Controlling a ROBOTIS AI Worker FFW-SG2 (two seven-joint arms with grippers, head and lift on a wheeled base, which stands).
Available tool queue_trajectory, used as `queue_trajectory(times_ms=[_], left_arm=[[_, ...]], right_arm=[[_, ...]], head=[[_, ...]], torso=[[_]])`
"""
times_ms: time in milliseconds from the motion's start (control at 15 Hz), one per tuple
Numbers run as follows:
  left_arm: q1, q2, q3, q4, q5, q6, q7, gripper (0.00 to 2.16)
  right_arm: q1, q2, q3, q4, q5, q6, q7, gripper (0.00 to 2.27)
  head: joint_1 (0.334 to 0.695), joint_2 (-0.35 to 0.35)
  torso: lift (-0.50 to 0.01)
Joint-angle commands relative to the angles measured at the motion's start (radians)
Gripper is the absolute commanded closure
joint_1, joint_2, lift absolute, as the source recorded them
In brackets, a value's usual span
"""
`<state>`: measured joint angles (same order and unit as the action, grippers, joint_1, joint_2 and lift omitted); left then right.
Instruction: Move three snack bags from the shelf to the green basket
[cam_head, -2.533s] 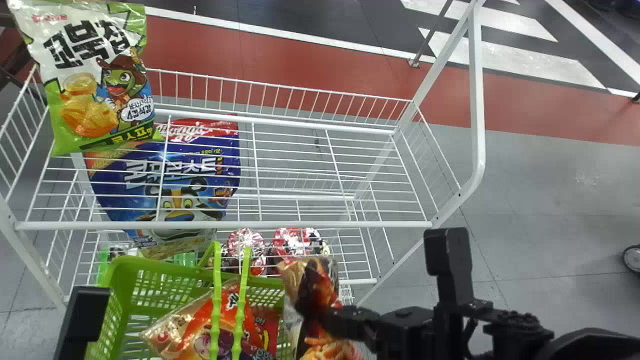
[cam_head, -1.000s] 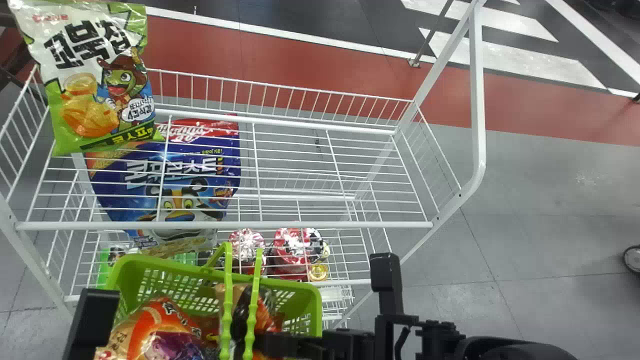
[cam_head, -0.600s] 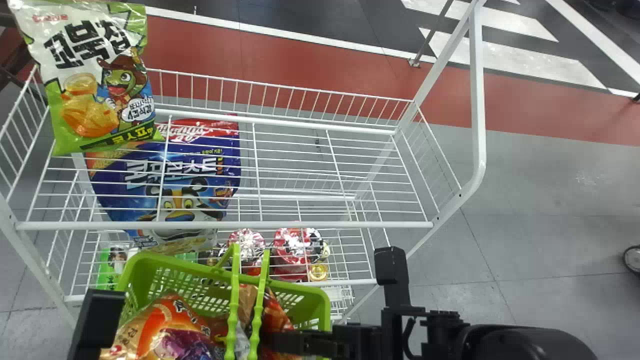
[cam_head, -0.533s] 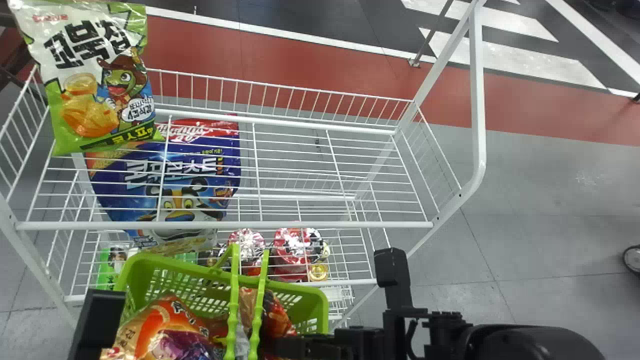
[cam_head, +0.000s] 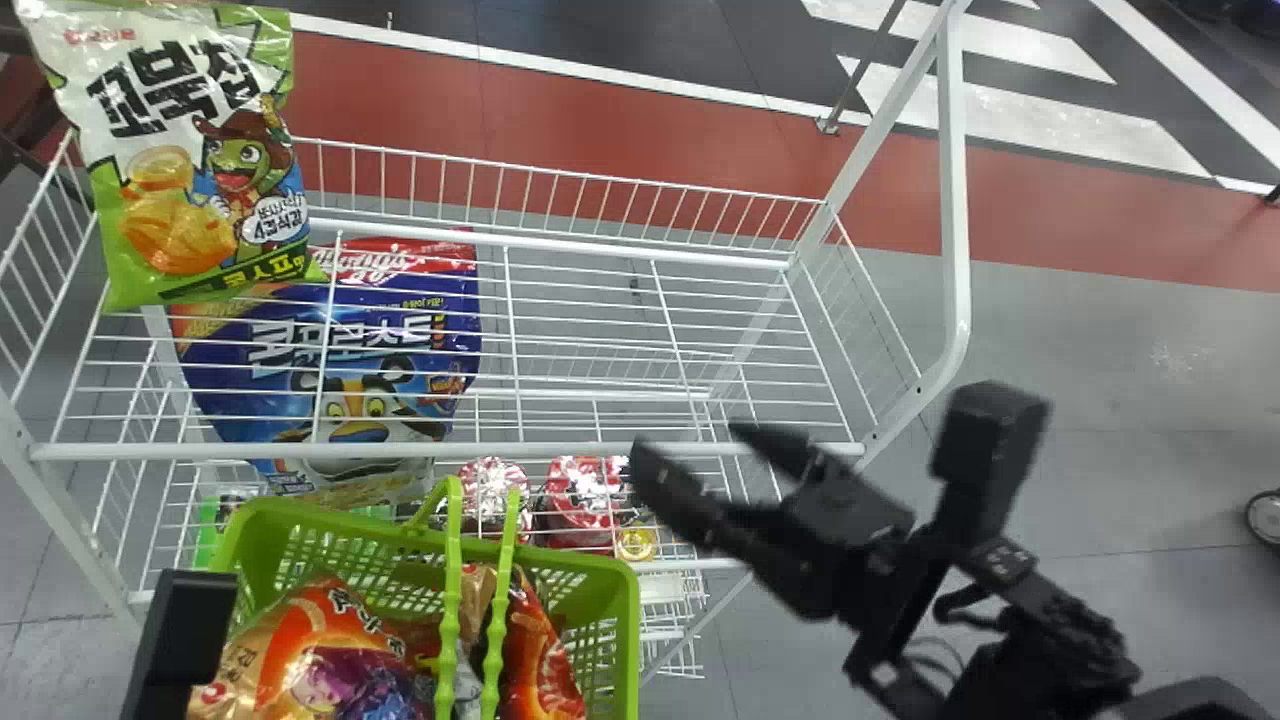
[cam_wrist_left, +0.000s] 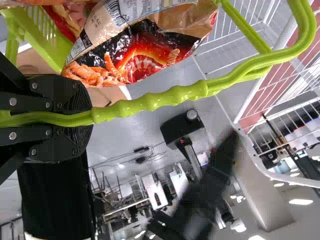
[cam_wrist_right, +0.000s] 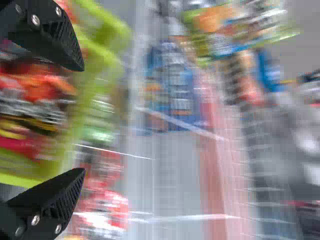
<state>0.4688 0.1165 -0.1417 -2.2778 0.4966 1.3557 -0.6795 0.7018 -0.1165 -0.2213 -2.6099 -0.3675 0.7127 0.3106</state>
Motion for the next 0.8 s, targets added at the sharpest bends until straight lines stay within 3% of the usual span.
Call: queue_trajectory(times_ms=[0,333,733], left_arm=[[-0.001,-0.001,0.01,0.02,0.0,-0.013,-0.002,2.06],[0.008,0.005,0.021,0.041,0.005,-0.025,-0.025,2.06],[0.022,0.006,0.063,0.101,0.014,-0.065,-0.084,2.06]], right_arm=[[0.054,0.0,0.057,0.108,0.064,-0.56,0.012,0.06],[0.148,0.008,0.155,0.254,0.11,-0.793,-0.094,0.06],[0.174,0.044,0.181,0.43,0.154,-0.87,-0.099,0.06]], head=[[0.695,-0.35],[0.695,-0.35],[0.695,-0.35]], torso=[[-0.049],[-0.049],[-0.049]])
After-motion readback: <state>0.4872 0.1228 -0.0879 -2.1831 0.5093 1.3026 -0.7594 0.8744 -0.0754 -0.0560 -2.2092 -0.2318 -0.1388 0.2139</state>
